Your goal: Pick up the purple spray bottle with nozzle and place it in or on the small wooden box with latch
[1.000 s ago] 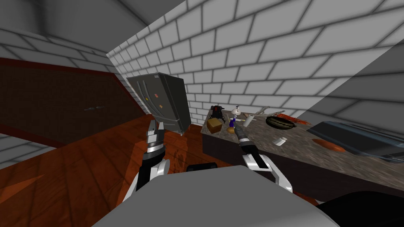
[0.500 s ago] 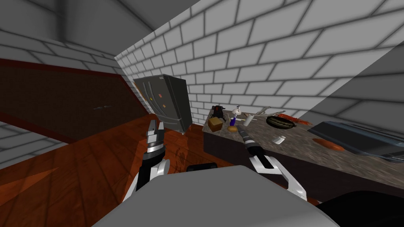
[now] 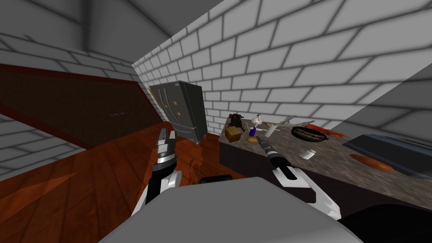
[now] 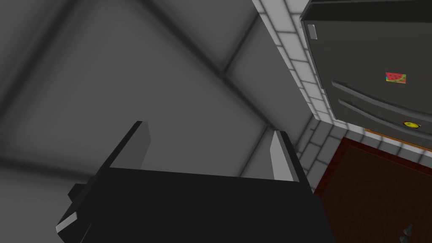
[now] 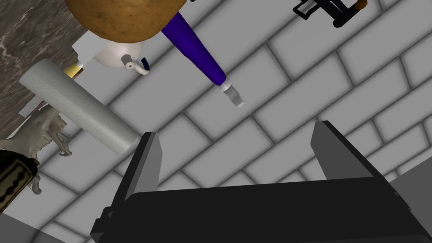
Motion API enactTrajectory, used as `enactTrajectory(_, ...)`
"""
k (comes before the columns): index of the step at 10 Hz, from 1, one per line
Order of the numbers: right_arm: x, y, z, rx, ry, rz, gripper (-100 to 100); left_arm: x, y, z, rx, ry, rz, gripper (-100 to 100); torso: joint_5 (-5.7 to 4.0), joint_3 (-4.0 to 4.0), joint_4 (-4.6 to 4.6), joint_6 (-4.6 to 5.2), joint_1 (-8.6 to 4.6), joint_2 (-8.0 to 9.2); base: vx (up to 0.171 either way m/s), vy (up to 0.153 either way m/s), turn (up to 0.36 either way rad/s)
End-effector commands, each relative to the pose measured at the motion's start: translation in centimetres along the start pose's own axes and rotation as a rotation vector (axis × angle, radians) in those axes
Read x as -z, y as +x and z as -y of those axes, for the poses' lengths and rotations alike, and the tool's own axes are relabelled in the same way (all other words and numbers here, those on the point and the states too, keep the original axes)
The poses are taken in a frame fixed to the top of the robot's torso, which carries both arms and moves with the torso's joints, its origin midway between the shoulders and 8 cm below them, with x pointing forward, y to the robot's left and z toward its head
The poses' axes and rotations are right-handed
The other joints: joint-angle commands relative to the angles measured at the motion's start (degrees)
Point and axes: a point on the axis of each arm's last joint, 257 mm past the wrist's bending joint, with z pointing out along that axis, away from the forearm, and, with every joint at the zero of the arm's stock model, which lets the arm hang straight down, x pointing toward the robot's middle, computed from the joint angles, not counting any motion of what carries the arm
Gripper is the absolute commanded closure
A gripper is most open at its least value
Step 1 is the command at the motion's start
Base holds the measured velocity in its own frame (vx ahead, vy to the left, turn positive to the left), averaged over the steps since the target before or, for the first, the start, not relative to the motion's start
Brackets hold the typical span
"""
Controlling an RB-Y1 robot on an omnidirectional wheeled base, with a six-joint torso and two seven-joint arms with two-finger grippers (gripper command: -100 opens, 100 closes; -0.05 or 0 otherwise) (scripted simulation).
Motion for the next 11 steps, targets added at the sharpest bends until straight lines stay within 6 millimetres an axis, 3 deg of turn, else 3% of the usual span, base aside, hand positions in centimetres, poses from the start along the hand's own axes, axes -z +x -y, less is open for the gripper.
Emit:
enactTrajectory(1, -0.1, -0.3, 2.2, 0.08, 0.048, -0.009, -100, 0.0, 0.0, 0.0, 0.0, 0.0, 0.0, 0, 0.0, 0.0, 0.0, 0.0, 0.0, 0.0, 0.087, 0.022, 0.081)
enactTrajectory(4, -0.2, -1.4, 5.5, 0.22, 0.127, -0.024, -100, 0.0, 0.0, 0.0, 0.0, 0.0, 0.0, 0, 0.0, -0.05, -0.02, 0.0, 0.0, -0.09, 0.089, 0.025, 0.099)
enactTrajectory(5, -0.1, -2.2, 7.5, 0.307, 0.175, -0.033, -100, 0.0, 0.0, 0.0, 0.0, 0.0, 0.0, 0, 0.01, -0.07, -0.03, 0.0, 0.01, -0.11, 0.143, 0.025, 0.146)
enactTrajectory(6, -0.1, -2.2, 7.5, 0.307, 0.175, -0.033, -100, 0.0, 0.0, 0.0, 0.0, 0.0, 0.0, 0, 0.0, -0.14, -0.06, -0.01, -0.01, -0.25, 0.122, 0.02, 0.057)
enactTrajectory(11, 0.2, -5.5, 12.4, 0.546, 0.301, -0.051, -100, 0.0, 0.0, 0.0, 0.0, 0.0, 0.0, 0, 0.0, -0.12, -0.05, 0.01, -0.01, -0.2, 0.109, 0.015, 0.091)
